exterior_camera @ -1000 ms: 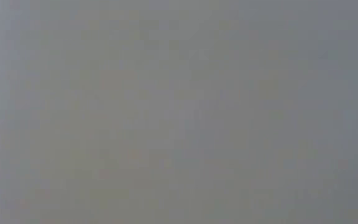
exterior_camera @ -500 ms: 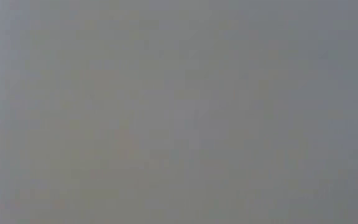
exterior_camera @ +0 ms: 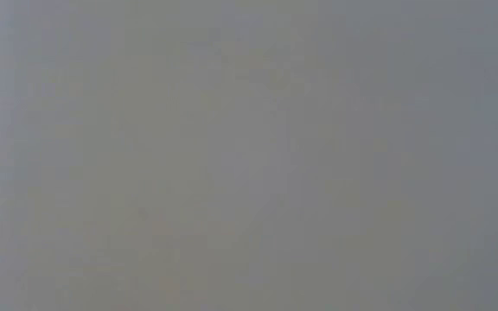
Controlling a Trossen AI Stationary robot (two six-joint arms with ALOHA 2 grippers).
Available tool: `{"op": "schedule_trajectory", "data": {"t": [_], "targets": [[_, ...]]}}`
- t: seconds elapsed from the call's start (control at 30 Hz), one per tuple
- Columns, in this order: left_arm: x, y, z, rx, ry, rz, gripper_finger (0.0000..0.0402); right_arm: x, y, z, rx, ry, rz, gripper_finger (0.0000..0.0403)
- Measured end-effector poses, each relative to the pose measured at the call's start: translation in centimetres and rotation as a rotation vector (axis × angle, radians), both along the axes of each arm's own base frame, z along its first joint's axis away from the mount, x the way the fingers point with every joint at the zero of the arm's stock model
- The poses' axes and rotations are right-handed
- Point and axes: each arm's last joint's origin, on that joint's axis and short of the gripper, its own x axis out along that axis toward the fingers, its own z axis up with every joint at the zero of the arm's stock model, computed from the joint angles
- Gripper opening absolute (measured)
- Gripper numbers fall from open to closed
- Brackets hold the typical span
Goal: Pick & Place Toothbrushes
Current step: Put the orange toothbrush into the bottom transparent bin
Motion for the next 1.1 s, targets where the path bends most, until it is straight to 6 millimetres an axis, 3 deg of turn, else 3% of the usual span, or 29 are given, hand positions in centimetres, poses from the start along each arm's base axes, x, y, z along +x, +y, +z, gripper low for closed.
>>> {"op": "schedule_trajectory", "data": {"t": [0.27,0.57,0.7,0.8,0.97,1.1], "targets": [[0.0,0.6,-0.3,0.113,-0.005,0.133,0.0008,-0.1,-0.5,0.1,-0.151,-0.001,-0.053,0.0000],[1.0,2.7,0.2,0.278,-0.028,0.300,0.0008,-0.3,-2.0,-0.1,-0.175,0.052,-0.059,0.0000],[1.4,4.0,0.8,0.299,-0.068,0.396,0.0008,-1.3,-2.5,-0.8,-0.059,0.119,-0.213,0.0000],[1.6,5.0,1.4,0.301,-0.111,0.466,0.0008,-2.2,-3.2,-2.3,0.081,0.193,-0.296,0.0000],[1.7,6.2,2.3,0.320,-0.181,0.543,0.0008,-3.3,-3.8,-5.2,0.226,0.258,-0.358,0.0000],[1.8,7.0,3.0,0.372,-0.247,0.524,0.0008,-3.8,-4.3,-6.2,0.252,0.269,-0.391,0.0007]]}}
